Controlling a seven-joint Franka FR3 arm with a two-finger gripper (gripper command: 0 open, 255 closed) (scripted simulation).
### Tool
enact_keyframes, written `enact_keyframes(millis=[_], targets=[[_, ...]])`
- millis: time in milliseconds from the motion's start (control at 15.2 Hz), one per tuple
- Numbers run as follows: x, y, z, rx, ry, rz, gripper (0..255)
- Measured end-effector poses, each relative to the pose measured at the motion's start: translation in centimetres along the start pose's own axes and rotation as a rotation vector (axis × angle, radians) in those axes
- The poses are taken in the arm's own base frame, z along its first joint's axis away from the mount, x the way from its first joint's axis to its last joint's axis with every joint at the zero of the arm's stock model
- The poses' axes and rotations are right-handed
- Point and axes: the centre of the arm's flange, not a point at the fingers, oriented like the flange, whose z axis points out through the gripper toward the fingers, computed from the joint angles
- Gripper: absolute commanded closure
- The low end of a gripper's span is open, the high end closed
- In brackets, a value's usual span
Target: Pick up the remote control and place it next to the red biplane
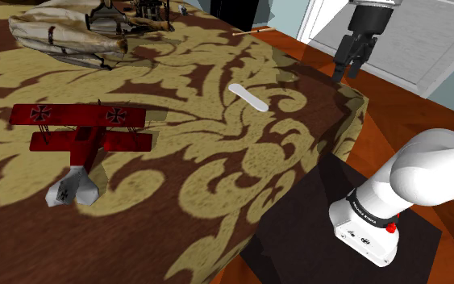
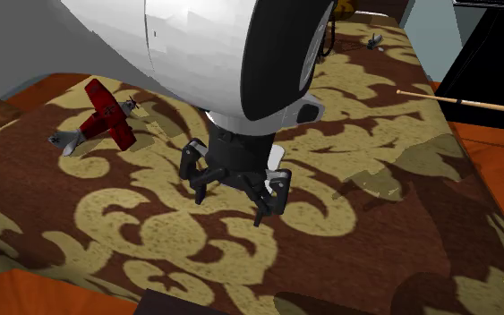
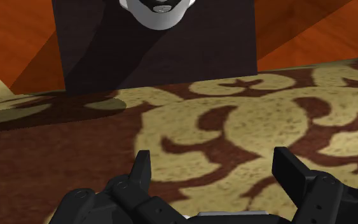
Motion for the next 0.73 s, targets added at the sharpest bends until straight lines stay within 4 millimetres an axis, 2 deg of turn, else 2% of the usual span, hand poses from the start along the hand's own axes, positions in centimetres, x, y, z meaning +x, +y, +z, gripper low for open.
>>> enact_keyframes(millis=[66,264,726], targets=[[0.0,0.0,0.0,0.000,0.000,0.000,0],[2.4,-0.1,1.1,-0.007,0.002,-0.002,0],[10.8,-0.1,4.7,-0.030,0.011,-0.007,0]])
